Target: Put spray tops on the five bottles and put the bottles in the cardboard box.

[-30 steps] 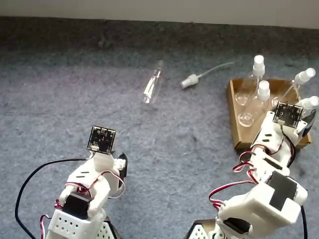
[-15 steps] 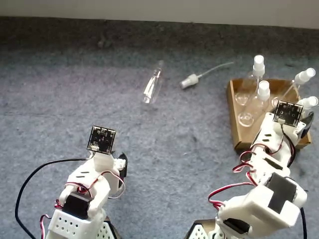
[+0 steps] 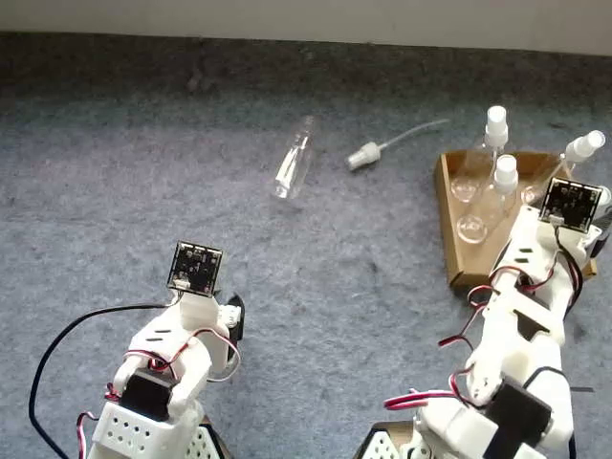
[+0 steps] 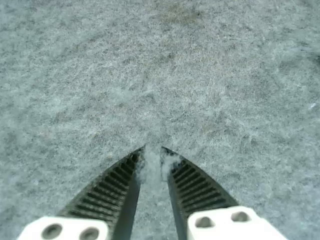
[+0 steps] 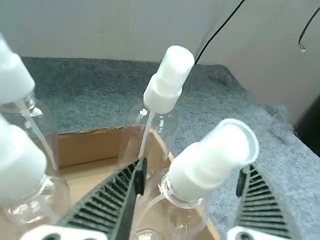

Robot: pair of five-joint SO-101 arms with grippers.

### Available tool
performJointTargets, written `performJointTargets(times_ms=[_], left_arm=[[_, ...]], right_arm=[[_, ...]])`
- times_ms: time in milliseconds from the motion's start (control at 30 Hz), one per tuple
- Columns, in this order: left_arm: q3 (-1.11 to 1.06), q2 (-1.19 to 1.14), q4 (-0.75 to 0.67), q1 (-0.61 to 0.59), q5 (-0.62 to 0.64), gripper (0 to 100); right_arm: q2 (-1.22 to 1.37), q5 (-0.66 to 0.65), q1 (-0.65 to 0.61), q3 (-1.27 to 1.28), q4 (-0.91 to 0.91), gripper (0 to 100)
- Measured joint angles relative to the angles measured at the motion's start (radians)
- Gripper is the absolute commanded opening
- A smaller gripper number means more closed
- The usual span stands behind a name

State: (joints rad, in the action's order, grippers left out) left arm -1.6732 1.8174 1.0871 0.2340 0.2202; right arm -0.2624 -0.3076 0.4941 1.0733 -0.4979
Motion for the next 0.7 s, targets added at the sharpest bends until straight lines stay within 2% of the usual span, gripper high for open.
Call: performJointTargets(times_ms=[133, 367, 700], left_arm=[[0.000, 0.000, 0.000, 0.000, 0.000, 1], [0.000, 0.000, 0.000, 0.000, 0.000, 1], [0.000, 0.000, 0.000, 0.000, 0.000, 1]], right_arm=[[-0.048, 0.000, 0.000, 0.005, 0.020, 25.6], [-0.158, 0.000, 0.000, 0.005, 0.193, 25.6], [-0.321, 0.000, 0.000, 0.005, 0.292, 25.6]])
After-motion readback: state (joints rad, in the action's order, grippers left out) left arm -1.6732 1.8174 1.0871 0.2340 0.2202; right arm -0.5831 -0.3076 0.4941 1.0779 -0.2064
